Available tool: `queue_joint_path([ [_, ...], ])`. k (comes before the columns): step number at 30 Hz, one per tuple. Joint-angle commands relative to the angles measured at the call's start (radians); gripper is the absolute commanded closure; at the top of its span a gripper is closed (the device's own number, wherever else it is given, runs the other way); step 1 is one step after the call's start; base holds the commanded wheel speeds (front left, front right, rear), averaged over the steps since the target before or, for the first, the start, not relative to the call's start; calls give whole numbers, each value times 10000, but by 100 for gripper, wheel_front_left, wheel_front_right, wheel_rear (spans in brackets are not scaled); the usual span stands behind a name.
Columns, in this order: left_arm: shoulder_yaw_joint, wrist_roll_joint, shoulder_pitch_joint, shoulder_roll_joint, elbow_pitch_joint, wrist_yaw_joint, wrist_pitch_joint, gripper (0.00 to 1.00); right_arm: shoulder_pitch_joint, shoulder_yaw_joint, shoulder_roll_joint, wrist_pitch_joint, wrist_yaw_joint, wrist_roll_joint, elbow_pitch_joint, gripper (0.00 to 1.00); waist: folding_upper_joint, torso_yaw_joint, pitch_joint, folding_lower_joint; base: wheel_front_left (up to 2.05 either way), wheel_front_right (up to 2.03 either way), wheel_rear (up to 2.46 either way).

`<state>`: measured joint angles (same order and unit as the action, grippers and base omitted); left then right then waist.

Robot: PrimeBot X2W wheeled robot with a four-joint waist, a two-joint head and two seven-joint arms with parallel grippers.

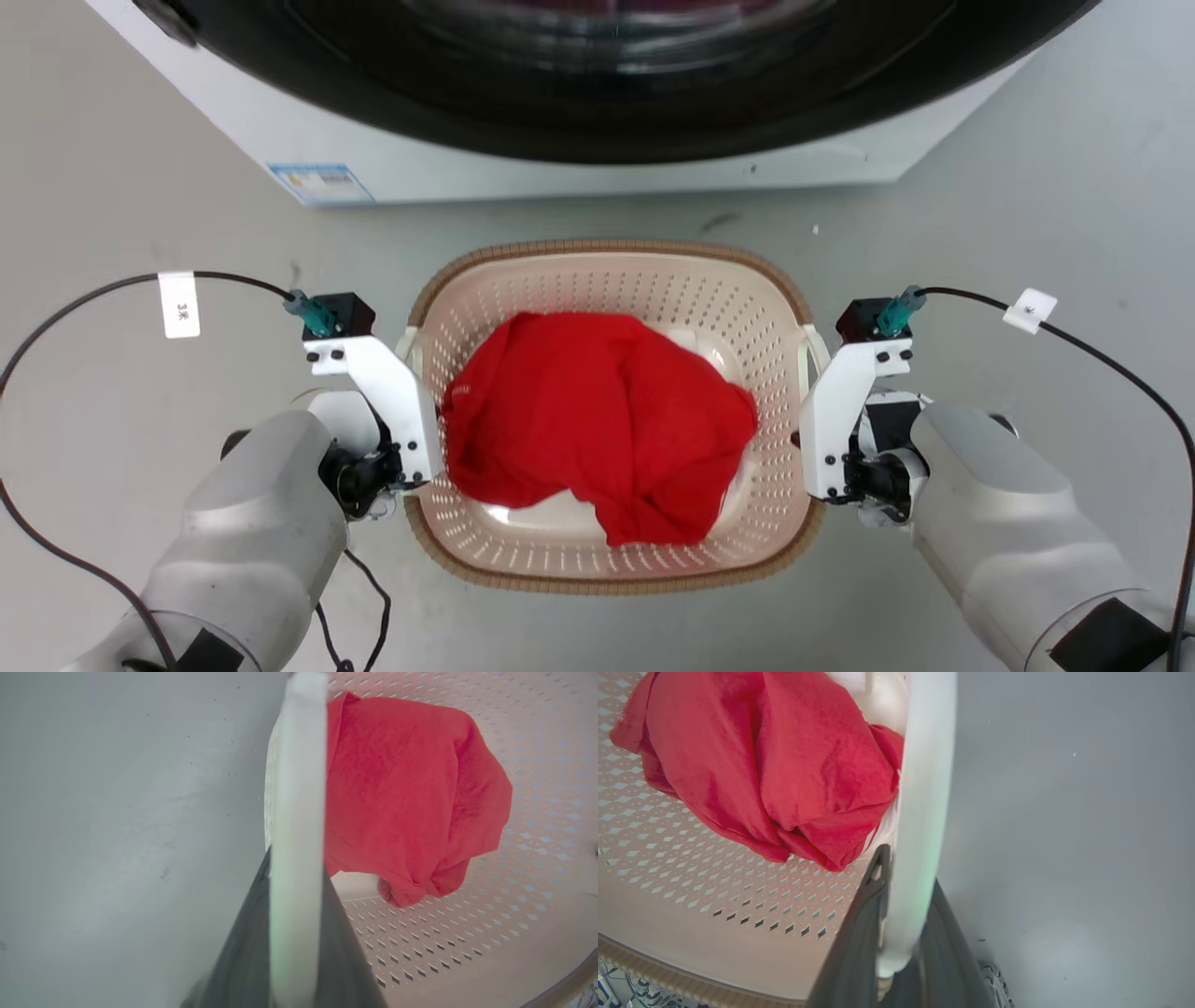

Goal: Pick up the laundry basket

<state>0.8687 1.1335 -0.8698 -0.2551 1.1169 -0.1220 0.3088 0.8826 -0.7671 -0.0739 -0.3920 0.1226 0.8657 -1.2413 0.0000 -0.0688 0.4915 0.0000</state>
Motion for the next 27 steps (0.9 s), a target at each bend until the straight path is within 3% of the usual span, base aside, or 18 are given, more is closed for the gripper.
queue_joint_path([
  [1,45,112,21,475,-232,-152,53,100,-51,-59,427,-60,146,108,184,100,0,37,-717,0,0,0,0],
  [13,222,1063,627,463,-87,-154,1554,100,-431,-166,440,-2008,147,993,50,100,0,143,-3021,0,0,0,0],
  [27,339,1608,1304,593,206,-154,2171,100,-899,-265,441,-3129,147,1542,-227,100,0,246,-4775,0,0,0,0],
])
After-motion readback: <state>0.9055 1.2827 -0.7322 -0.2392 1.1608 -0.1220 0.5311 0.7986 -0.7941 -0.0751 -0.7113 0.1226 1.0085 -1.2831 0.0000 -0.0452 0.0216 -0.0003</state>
